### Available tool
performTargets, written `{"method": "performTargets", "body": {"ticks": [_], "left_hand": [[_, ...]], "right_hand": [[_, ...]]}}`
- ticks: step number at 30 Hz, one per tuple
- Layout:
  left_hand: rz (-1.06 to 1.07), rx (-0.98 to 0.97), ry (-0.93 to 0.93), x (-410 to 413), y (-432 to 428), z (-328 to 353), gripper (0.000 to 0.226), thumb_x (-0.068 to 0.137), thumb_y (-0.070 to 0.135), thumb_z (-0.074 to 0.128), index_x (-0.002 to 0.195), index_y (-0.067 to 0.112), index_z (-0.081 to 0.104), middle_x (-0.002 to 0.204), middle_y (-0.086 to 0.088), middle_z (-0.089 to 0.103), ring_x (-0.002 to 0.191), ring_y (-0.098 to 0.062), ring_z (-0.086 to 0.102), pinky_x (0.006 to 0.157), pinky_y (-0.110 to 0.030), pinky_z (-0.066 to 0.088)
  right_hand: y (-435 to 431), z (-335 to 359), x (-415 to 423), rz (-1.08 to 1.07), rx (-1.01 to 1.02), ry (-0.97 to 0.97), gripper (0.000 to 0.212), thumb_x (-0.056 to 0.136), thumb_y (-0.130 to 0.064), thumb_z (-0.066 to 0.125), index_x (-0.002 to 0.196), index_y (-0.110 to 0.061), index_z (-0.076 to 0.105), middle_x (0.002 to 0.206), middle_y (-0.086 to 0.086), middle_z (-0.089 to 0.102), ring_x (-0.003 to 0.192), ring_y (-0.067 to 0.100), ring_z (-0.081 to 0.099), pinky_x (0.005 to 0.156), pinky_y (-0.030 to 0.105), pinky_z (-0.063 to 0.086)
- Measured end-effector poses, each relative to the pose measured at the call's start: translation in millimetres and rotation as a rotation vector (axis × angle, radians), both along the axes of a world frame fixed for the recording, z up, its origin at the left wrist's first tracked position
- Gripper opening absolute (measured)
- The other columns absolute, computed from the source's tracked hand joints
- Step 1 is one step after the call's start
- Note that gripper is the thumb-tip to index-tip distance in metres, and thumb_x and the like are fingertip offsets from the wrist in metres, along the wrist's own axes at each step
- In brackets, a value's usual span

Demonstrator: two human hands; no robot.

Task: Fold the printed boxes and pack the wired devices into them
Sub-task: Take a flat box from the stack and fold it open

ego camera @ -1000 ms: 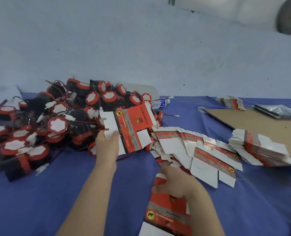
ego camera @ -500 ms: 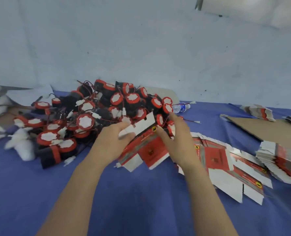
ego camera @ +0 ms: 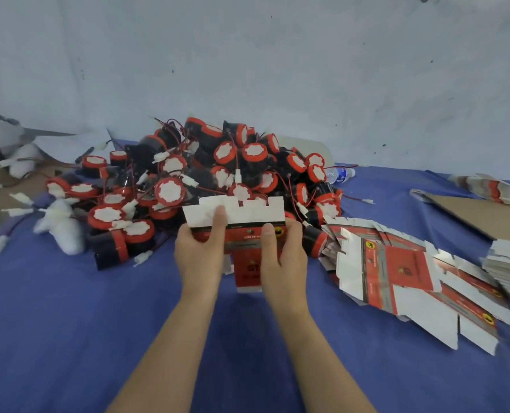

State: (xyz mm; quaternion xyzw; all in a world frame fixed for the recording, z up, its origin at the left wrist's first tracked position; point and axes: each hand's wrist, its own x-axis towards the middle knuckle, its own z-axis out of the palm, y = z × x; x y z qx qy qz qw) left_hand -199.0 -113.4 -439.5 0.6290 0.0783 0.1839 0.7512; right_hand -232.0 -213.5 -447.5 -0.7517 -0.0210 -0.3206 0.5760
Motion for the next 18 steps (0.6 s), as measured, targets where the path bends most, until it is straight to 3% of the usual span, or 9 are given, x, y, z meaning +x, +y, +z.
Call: {"method": "performTargets", "body": {"ticks": [3,5,7,10,12,15,18], "left_hand": [[0.042,0.021,-0.048,-4.2,-1.1,-0.2,0.037,0.084,0.052,0.064,0.104,0.02,0.062,0.095,0.011,0.068,0.087,0.0,0.064,0.072,-0.02,0.051],[0.073,0.061,-0.079,-8.5,-2.8,1.3,0.033,0.087,0.048,0.061,0.104,0.02,0.056,0.09,0.015,0.063,0.081,0.009,0.061,0.062,-0.008,0.045],[0.081,0.112,-0.125,-11.4,-3.7,0.7,0.024,0.094,0.04,0.054,0.105,0.02,0.046,0.089,0.016,0.059,0.078,0.012,0.059,0.056,-0.006,0.043],[-0.048,0.136,-0.18,-17.2,-9.0,-0.1,0.028,0.099,0.041,0.034,0.118,0.023,0.044,0.106,0.008,0.061,0.099,-0.008,0.061,0.075,-0.02,0.047],[-0.224,0.104,-0.205,-20.6,-16.8,-0.3,0.043,0.092,0.046,0.031,0.129,0.033,0.048,0.119,0.01,0.063,0.109,-0.007,0.06,0.086,-0.025,0.05],[-0.339,0.055,-0.23,-24.3,-22.4,1.9,0.038,0.088,0.043,0.036,0.12,0.047,0.055,0.116,0.015,0.066,0.108,-0.004,0.062,0.087,-0.026,0.052],[-0.349,0.09,-0.253,-24.4,-18.4,4.4,0.036,0.089,0.041,0.033,0.1,0.066,0.056,0.105,0.026,0.066,0.1,0.001,0.063,0.077,-0.018,0.052]], "right_hand": [[3.1,1.1,-3.4,0.005,-0.011,-0.031,0.01,0.094,-0.039,0.047,0.101,-0.046,0.045,0.095,-0.019,0.064,0.091,0.001,0.064,0.079,0.028,0.055],[2.6,2.7,-5.0,0.0,-0.005,-0.053,0.009,0.093,-0.041,0.046,0.101,-0.046,0.046,0.094,-0.021,0.064,0.09,0.002,0.064,0.079,0.03,0.055],[3.3,3.4,-6.8,0.016,0.006,-0.064,0.011,0.092,-0.043,0.046,0.103,-0.046,0.046,0.096,-0.021,0.064,0.092,0.003,0.064,0.08,0.032,0.055],[7.2,1.3,-6.2,0.057,-0.007,-0.047,0.032,0.092,-0.051,0.041,0.124,-0.044,0.043,0.119,-0.016,0.061,0.11,0.002,0.058,0.092,0.029,0.049],[8.8,0.4,-4.4,0.111,0.038,0.009,0.048,0.096,-0.05,0.038,0.141,-0.034,0.037,0.136,-0.011,0.053,0.124,0.003,0.05,0.103,0.029,0.042],[-1.6,4.4,-3.0,0.2,0.251,0.129,0.036,0.098,-0.049,0.039,0.13,-0.038,0.052,0.125,-0.018,0.061,0.118,-0.001,0.054,0.103,0.033,0.044],[-14.6,12.5,-6.8,0.253,0.319,0.21,0.051,0.076,-0.074,0.046,0.121,-0.051,0.05,0.122,-0.024,0.059,0.113,-0.003,0.055,0.099,0.028,0.043]]}}
